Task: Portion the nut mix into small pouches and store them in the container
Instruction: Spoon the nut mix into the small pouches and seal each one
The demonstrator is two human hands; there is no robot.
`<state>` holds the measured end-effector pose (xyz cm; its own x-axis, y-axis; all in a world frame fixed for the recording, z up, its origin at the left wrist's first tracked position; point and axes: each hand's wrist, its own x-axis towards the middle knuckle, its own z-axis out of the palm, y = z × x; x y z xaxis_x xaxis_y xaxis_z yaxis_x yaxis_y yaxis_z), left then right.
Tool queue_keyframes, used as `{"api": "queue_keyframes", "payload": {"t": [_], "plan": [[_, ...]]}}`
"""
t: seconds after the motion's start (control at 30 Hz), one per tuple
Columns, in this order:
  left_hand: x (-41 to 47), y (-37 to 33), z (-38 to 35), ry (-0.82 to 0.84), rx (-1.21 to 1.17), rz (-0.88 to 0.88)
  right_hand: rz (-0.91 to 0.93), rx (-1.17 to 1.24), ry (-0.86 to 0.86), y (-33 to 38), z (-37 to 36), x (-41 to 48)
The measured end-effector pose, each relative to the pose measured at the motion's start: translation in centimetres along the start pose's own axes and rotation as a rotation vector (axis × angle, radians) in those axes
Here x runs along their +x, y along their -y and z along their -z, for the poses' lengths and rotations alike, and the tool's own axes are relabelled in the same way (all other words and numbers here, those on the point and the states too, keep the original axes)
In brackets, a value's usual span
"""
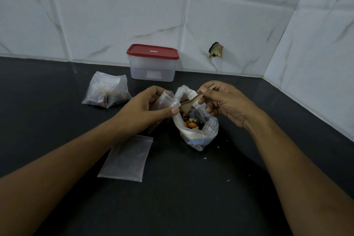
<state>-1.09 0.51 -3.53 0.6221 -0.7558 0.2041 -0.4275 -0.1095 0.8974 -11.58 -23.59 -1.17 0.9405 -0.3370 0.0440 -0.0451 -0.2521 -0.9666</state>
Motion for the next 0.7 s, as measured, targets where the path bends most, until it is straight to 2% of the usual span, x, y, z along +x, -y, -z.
{"api": "queue_keyframes", "payload": {"t": [0.23, 0.7], "plan": [[0.05, 0.12, 0.13, 0.001, 0.006, 0.003, -0.057, 0.07, 0.007, -0.33, 0.17, 0.19], [0.01, 0.14, 0.12, -0.001, -0.008, 0.006, -0.083, 0.195, -0.277, -0.45, -0.25, 0.45]]}}
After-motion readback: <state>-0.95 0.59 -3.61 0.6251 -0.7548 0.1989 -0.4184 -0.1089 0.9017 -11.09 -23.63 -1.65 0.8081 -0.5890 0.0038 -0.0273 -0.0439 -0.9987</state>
